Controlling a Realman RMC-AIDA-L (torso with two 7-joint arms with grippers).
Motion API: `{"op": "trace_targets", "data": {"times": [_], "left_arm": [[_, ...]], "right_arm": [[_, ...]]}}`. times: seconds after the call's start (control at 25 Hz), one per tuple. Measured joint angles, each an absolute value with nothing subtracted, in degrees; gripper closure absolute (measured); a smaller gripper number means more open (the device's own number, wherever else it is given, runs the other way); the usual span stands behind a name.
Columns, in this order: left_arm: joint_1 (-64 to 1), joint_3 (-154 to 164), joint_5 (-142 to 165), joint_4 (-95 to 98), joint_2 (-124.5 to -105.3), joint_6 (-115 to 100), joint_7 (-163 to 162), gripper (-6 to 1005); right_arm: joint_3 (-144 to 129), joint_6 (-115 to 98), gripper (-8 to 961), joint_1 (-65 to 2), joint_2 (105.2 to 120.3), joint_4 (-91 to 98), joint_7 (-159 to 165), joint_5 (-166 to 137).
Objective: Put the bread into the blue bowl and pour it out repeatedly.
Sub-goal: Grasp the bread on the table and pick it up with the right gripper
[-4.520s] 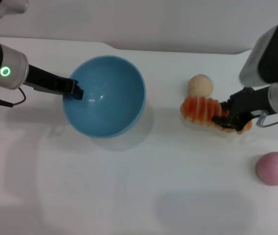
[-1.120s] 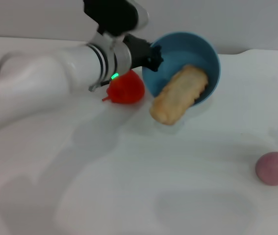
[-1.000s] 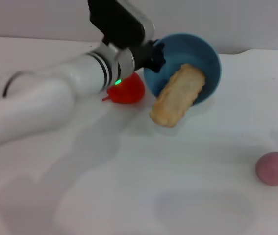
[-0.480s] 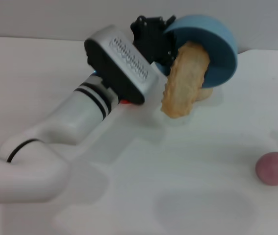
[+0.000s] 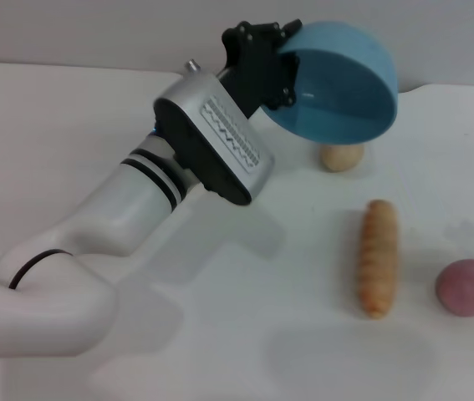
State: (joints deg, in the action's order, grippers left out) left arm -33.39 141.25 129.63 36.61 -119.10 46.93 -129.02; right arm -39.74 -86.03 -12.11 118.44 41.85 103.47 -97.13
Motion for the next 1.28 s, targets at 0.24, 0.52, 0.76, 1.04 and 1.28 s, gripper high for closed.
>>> {"op": "trace_targets", "data": {"times": [0.24,0.52,0.76,1.04,1.28], "left_arm": [[-32.5,135.9,128.6,42.3,-118.15,39.5,-136.7,996],[-26.5,113.6,128.9,57.1,-117.98,7.9,-137.3,992],[-27.9,90.5,128.9,62.3,-117.89,-30.5,-137.4,991],[-31.9,66.0,133.8,62.8,-117.23,-66.2,-137.3,991],[-30.1,56.8,139.2,66.3,-117.03,-78.5,-139.3,991]], "right_arm": [[-39.7,-85.8,491,-14.7,118.5,41.7,103.0,-101.6],[-42.5,-85.7,495,-19.5,118.45,42.7,102.1,-105.2],[-47.0,-85.7,498,-22.6,118.49,52.3,105.0,-113.4],[-51.1,-86.7,501,-28.4,118.33,65.1,121.3,-133.0],[-50.5,-89.0,505,-32.7,117.06,65.8,142.1,-138.2]]}}
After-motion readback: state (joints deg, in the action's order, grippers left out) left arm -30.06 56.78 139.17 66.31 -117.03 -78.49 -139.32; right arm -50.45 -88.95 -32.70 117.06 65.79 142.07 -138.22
